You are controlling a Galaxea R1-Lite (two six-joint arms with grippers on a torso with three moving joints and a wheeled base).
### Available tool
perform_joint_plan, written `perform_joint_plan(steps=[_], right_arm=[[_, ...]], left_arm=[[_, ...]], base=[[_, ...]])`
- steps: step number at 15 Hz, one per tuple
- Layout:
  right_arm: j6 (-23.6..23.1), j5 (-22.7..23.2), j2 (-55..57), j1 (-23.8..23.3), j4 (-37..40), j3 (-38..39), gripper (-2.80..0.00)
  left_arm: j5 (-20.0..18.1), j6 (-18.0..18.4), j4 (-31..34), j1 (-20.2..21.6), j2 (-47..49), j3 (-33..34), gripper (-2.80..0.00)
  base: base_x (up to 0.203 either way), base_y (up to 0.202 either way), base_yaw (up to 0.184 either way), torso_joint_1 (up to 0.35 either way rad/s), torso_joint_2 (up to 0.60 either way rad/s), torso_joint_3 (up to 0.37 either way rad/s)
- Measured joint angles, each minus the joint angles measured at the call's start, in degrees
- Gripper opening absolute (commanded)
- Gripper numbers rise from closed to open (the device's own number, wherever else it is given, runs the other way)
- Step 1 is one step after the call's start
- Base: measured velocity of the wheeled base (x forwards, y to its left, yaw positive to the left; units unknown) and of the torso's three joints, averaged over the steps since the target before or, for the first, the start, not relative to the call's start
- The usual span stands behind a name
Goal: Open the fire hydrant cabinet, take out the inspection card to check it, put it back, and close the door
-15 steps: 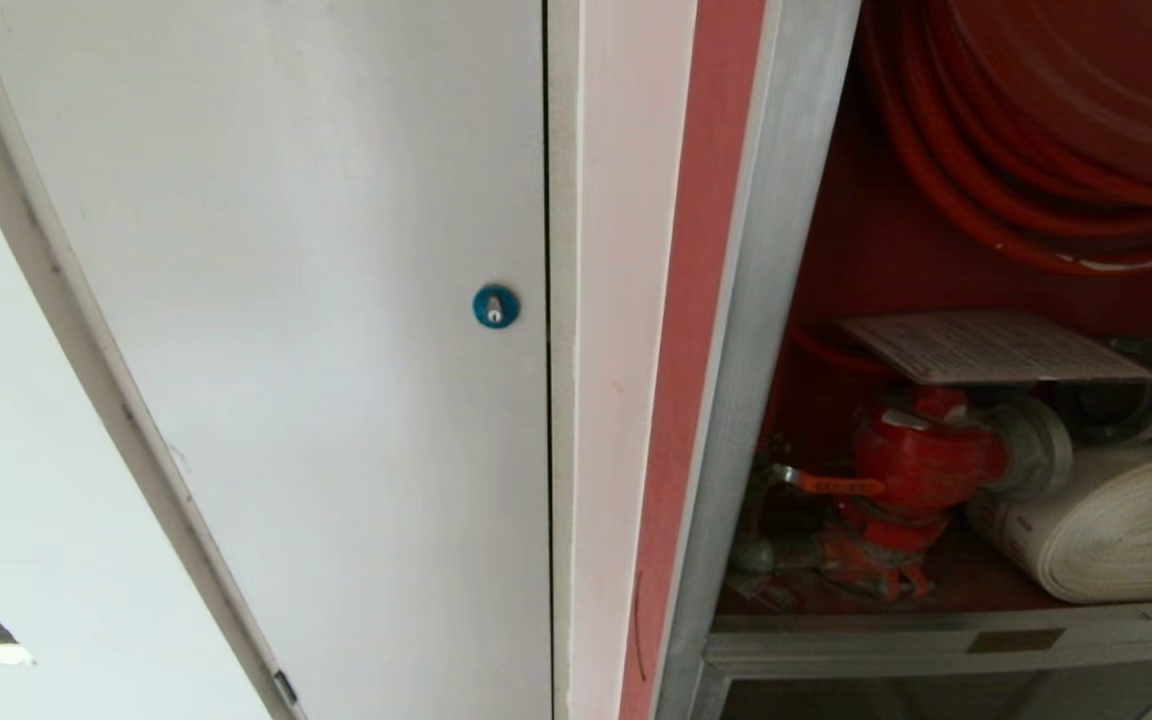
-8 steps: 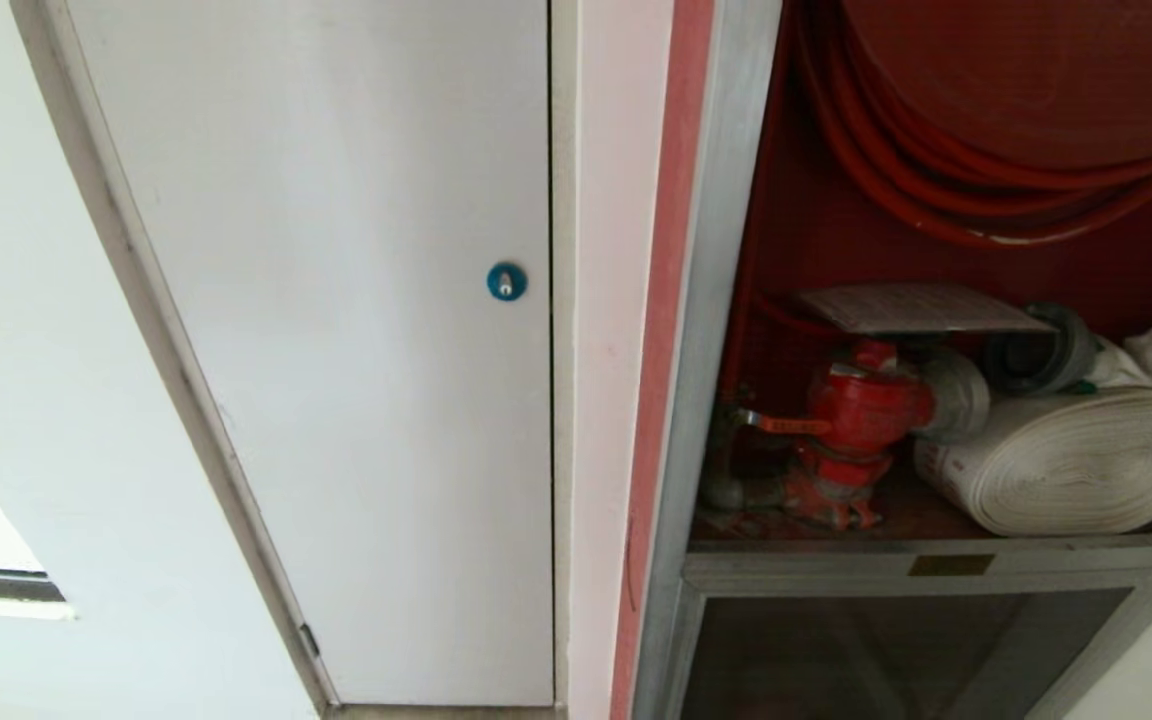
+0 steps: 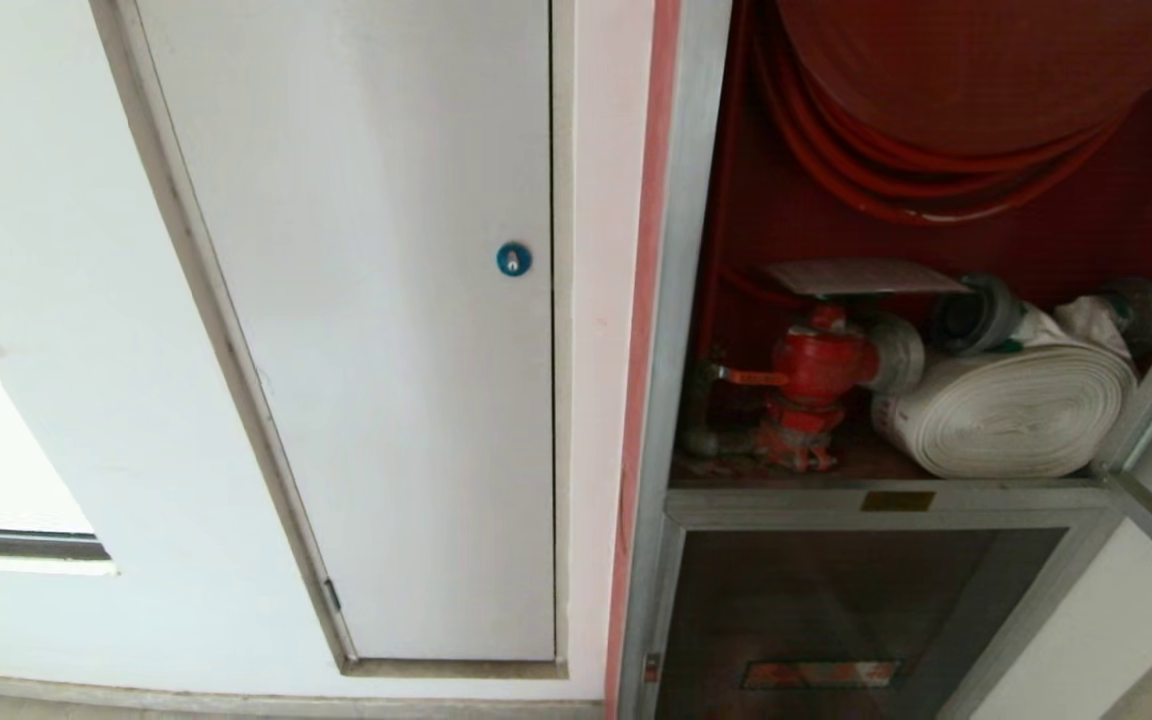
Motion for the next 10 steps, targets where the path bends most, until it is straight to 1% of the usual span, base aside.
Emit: perform_joint_plan(steps=[10], right_arm=[[0.00, 0.00, 0.00, 0.00, 0.01, 0.00, -2.80]], left_arm=[[-0.01, -0.20, -0.03, 0.00, 0.00, 0.00, -2.80]], base=[[-0.196, 0.000, 0.001, 0.003, 0.00, 0.004]])
